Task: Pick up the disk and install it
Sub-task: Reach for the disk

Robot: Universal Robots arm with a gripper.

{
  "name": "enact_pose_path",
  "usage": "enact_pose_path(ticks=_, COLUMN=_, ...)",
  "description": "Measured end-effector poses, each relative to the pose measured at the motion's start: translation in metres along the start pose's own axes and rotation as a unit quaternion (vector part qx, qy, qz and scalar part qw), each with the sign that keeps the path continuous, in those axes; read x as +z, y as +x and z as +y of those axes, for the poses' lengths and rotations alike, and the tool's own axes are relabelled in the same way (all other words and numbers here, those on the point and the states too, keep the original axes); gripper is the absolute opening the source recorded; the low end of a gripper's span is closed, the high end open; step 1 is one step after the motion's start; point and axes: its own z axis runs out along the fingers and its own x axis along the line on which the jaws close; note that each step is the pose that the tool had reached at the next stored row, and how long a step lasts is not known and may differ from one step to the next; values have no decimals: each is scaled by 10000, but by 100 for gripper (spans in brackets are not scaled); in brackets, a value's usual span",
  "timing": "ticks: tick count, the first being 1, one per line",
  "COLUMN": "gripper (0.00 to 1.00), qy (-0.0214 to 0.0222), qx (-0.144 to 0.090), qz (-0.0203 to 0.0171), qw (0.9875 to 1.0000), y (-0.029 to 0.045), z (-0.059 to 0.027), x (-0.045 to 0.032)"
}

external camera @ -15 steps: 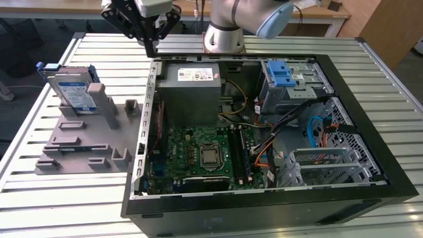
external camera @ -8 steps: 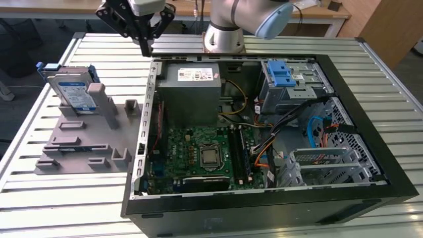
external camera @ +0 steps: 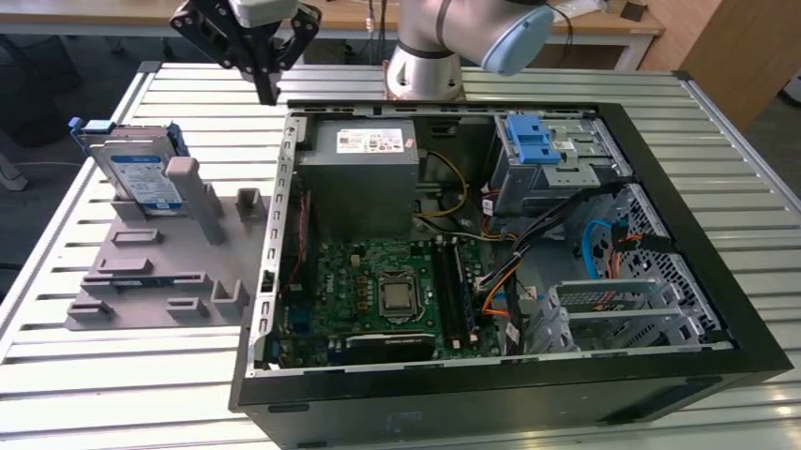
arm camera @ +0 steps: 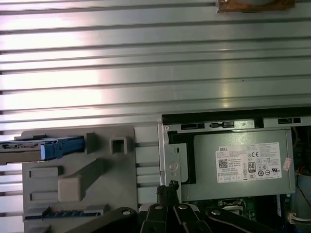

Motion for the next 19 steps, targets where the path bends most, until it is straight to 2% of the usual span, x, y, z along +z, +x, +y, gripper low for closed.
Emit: enact_pose_path(ticks=19, gripper=11, qy=0, qx=1, qz=2, qw=10000, y=217, z=49, x=2)
